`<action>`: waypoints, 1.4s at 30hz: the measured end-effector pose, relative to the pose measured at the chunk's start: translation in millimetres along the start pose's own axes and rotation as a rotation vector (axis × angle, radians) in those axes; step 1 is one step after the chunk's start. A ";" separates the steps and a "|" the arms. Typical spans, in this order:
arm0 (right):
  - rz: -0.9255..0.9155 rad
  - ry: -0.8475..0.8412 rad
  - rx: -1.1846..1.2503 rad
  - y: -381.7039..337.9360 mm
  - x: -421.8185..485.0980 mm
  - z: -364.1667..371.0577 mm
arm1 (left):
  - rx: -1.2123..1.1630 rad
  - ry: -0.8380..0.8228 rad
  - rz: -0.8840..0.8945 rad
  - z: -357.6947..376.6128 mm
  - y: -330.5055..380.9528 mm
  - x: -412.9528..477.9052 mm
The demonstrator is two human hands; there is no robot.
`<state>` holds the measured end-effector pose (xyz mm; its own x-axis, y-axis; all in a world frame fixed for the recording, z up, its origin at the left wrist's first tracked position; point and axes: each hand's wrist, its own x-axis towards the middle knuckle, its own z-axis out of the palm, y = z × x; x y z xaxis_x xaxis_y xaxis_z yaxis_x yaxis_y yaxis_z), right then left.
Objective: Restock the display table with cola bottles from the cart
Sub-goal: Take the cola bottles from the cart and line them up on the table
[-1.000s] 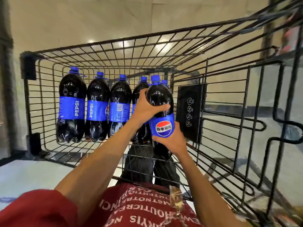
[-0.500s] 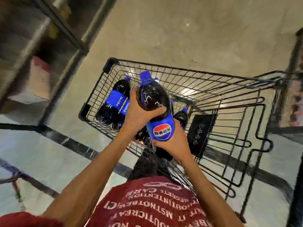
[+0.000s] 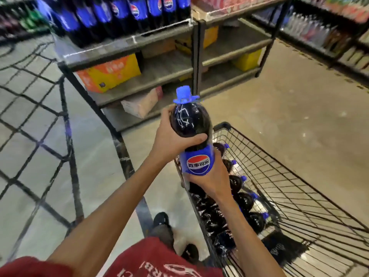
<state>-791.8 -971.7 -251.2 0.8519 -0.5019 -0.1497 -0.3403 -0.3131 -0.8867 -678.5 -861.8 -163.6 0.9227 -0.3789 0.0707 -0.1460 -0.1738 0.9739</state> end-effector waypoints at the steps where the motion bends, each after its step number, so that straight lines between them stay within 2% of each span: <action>1: -0.036 -0.026 -0.015 -11.8 6.3 6.0 | -0.003 0.041 0.009 -13.1 3.5 2.4; 9: -0.252 -0.173 -0.066 -90.0 48.1 72.5 | 0.078 0.303 0.062 -112.8 16.6 22.9; 15: -0.296 -0.223 -0.044 -133.7 81.9 136.4 | 0.073 0.374 0.083 -182.4 9.3 57.2; 29: -0.340 -0.264 0.061 -209.3 190.3 277.8 | 0.067 0.404 0.110 -314.1 -25.2 175.8; 42: -0.340 -0.258 0.059 -256.4 322.5 338.5 | 0.074 0.391 0.078 -366.1 -49.6 317.7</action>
<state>-295.0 -780.3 -220.3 0.9859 -0.1575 0.0572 -0.0062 -0.3750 -0.9270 -247.6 -640.7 -110.6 0.9719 -0.0219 0.2343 -0.2330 -0.2284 0.9453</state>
